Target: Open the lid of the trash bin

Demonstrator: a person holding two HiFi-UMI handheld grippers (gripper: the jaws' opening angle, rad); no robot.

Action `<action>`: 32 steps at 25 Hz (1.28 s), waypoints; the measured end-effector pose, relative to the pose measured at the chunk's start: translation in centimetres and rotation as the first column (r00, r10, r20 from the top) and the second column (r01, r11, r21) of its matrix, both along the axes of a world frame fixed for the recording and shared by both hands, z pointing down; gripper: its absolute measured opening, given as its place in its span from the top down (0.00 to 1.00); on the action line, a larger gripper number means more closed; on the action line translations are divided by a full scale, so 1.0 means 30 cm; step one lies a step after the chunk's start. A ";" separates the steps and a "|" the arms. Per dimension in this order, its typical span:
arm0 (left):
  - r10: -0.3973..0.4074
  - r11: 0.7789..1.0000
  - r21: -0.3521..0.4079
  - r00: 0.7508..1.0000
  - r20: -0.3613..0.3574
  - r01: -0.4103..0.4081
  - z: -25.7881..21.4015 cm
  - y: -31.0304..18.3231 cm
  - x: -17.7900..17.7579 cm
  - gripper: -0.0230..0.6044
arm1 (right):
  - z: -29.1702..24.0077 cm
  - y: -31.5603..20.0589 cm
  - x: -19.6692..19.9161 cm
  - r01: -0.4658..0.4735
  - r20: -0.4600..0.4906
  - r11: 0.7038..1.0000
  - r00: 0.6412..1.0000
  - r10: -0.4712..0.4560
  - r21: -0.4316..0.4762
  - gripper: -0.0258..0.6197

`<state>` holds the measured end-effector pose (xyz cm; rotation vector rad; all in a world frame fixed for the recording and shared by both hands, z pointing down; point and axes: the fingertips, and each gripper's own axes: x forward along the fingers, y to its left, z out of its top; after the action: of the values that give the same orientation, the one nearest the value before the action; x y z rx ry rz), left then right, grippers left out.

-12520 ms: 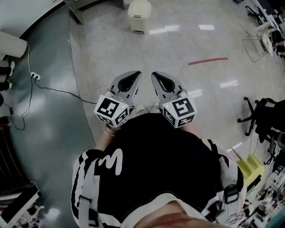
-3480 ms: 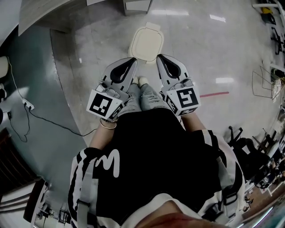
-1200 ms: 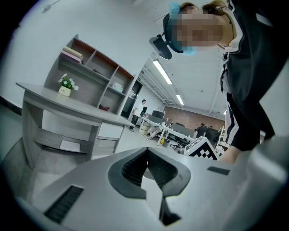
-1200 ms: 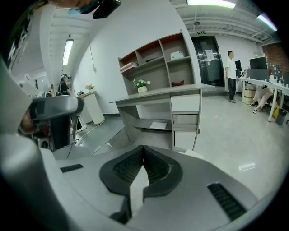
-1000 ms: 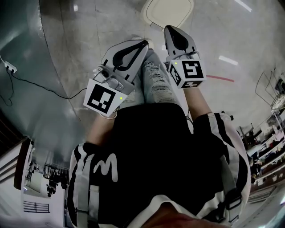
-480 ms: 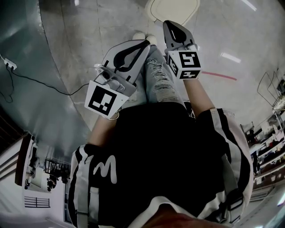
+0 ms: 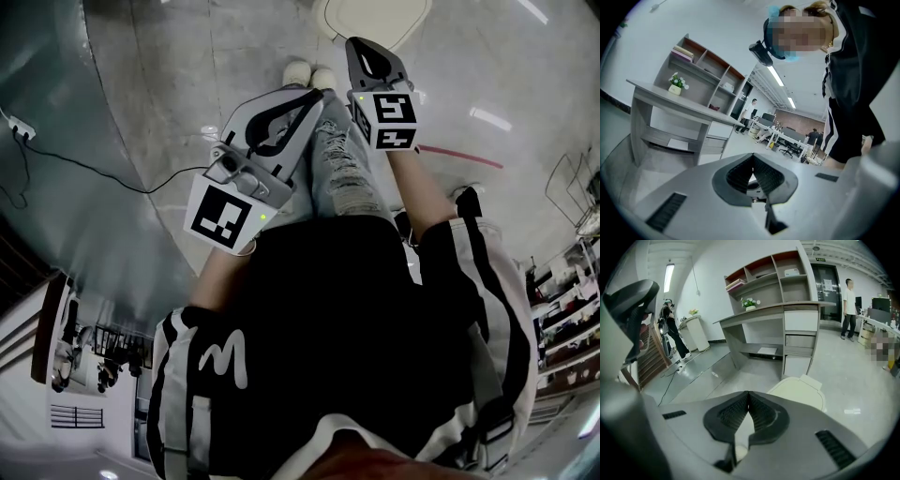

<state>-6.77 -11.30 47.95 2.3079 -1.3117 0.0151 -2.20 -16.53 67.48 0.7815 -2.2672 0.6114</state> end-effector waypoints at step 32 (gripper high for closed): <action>-0.029 1.000 -0.006 1.000 -0.007 0.029 0.043 0.035 -0.004 0.96 | 0.411 0.083 0.039 0.012 -0.200 0.992 0.979 -0.037 -0.127 0.95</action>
<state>-6.89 -10.24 49.25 2.2815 -1.3396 0.0016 -1.03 -14.05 79.82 0.7190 -2.0306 0.6267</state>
